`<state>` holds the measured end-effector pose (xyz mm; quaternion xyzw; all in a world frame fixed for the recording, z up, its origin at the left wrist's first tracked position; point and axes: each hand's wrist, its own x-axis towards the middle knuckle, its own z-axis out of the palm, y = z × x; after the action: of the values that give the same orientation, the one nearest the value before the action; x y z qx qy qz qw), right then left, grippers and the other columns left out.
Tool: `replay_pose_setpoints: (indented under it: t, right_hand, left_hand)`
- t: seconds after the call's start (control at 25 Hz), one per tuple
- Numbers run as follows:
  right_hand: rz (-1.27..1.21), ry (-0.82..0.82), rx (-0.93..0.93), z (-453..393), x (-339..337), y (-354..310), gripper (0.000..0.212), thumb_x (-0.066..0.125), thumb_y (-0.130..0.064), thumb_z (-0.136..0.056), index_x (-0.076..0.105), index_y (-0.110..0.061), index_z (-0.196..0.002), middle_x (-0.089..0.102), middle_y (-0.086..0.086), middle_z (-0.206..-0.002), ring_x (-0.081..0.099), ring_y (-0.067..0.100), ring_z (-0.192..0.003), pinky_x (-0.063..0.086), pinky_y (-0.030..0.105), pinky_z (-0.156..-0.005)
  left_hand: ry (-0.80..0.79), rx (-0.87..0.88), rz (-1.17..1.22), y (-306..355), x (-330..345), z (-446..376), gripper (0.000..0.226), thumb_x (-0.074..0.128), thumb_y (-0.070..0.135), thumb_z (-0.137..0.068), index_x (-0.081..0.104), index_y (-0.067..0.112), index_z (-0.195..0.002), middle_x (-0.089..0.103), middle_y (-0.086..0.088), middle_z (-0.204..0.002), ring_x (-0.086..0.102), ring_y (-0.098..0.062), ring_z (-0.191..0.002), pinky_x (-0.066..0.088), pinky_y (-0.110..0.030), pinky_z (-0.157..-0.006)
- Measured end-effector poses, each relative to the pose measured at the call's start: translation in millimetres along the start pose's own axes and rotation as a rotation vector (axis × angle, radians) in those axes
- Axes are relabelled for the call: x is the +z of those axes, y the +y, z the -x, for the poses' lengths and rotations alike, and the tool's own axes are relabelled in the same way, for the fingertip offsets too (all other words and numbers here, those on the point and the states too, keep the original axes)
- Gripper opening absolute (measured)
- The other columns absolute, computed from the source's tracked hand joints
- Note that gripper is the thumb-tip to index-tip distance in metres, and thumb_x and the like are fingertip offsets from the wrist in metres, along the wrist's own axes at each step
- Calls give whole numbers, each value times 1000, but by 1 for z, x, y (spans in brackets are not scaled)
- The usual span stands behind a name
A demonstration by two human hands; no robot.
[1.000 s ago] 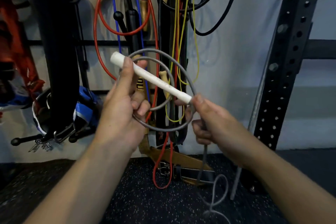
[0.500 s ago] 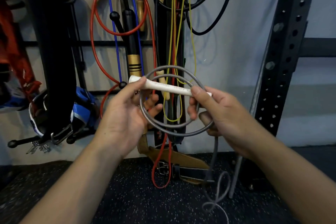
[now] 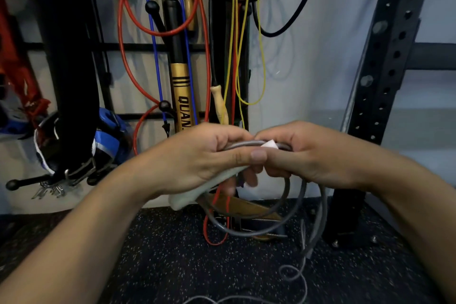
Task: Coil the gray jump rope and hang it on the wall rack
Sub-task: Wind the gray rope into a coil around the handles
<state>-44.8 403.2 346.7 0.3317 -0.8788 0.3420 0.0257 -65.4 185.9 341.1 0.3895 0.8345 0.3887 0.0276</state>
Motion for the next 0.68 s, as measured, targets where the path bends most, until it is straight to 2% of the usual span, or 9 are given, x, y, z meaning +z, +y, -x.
replay_pose_setpoints:
  t: [0.08,0.2,0.32,0.4,0.48,0.56,0.6,0.68]
  right_hand:
    - [7,30,34,2,-3,1,39,53,-43,-99,69,-8,-92,57,-17,-57,48,-6,-47,35,4,-49]
    - [-31,50,52,3,-1,4,38,53,-45,-97,66,-10,-97,65,-10,-60,51,-6,-44,36,4,-47]
    - [-91,98,61,3,-2,8,42,61,-51,-89,60,-13,-106,76,3,-71,54,-4,-44,37,6,-46]
    - [-100,173,57,5,-6,12,50,61,-65,-86,63,-17,-101,77,1,-71,50,3,-44,37,13,-45]
    - [-191,267,64,10,-10,18,69,55,-79,-80,68,-13,-93,67,3,-58,42,16,-44,34,22,-42]
    - [-330,375,92,10,-15,23,88,54,-89,-69,69,-4,-88,52,4,-49,40,18,-41,40,26,-42]
    - [-410,400,101,10,-15,26,92,55,-91,-64,69,-3,-86,47,2,-49,40,17,-41,44,28,-44]
    - [-550,375,103,5,-8,27,93,53,-96,-59,72,-9,-86,45,6,-59,44,17,-44,51,31,-48]
  left_hand:
    - [-25,-14,35,-1,4,0,50,57,56,-89,73,19,-118,65,12,-66,53,-9,-53,44,-25,-50]
    - [-12,-12,-2,-5,6,-2,59,53,64,-84,73,16,-112,50,13,-61,43,-7,-52,38,-21,-48]
    - [-40,-16,-17,-4,7,-1,41,52,64,-83,72,29,-90,52,13,-61,45,-7,-53,39,-24,-50]
    - [-53,0,0,-6,4,1,27,52,60,-88,71,42,-82,53,14,-61,44,-5,-52,38,-22,-50]
    - [-29,8,155,-12,-3,3,25,53,51,-93,74,40,-84,51,13,-62,43,-4,-53,37,-20,-49]
    - [57,20,404,-19,-10,3,32,54,45,-96,76,21,-97,48,11,-64,42,-4,-52,37,-17,-48]
    - [111,41,541,-21,-10,2,35,55,43,-98,73,14,-100,47,9,-65,41,-5,-51,37,-17,-47]
    - [226,117,824,-19,0,-4,32,54,38,-100,68,9,-100,45,8,-65,39,-5,-50,37,-18,-47]
